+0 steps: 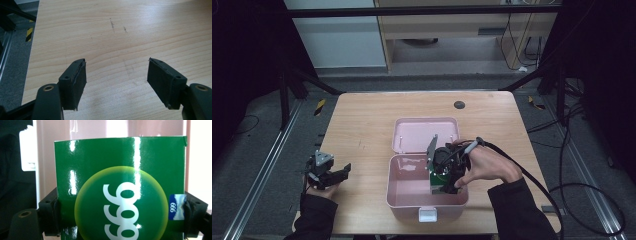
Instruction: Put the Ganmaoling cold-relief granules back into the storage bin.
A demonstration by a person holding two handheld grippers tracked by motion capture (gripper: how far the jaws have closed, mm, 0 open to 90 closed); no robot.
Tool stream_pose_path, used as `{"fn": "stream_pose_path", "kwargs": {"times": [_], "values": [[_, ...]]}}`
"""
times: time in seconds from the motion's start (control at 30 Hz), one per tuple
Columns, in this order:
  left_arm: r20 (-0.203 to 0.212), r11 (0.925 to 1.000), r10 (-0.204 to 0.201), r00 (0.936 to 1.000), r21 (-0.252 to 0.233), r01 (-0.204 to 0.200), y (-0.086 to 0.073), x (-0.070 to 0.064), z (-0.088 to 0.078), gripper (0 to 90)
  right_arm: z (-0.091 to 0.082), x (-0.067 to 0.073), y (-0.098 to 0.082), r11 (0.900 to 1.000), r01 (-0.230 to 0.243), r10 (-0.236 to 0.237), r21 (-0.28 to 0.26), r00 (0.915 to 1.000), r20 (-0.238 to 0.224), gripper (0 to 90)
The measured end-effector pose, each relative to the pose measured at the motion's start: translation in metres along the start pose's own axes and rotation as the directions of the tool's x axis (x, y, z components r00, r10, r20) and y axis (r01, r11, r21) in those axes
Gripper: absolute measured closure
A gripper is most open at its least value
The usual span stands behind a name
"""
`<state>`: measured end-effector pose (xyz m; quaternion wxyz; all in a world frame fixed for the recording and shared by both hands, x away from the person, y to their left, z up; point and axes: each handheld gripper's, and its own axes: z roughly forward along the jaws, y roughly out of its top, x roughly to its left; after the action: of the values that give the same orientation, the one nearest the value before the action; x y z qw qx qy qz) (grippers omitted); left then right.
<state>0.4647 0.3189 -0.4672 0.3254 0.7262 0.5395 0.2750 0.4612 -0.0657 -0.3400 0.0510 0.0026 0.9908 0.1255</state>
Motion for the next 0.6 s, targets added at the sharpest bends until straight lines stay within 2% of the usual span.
{"fn": "stream_pose_path", "kwargs": {"times": [0.27, 0.3, 0.6], "values": [[0.001, 1.0, 0.0, 1.0, 0.001, 0.0, 0.0, 0.0, 0.0, 30.6, 0.01, 0.0, -0.005, 1.0, -0.019, 0.019, -0.001, 0.9997, -0.018, 15.7], [0.0, 1.0, 0.0, 1.0, 0.002, 0.0, 0.0, 0.0, 0.001, 30.6, 0.013, 0.001, -0.006, 1.0, -0.009, 0.009, 0.014, 0.9998, -0.017, 15.7], [-0.001, 1.0, -0.001, 1.0, -0.002, 0.001, 0.0, 0.0, -0.001, 30.5, 0.021, 0.002, -0.003, 1.0, 0.009, -0.009, 0.017, 0.9997, -0.022, 15.7]]}}
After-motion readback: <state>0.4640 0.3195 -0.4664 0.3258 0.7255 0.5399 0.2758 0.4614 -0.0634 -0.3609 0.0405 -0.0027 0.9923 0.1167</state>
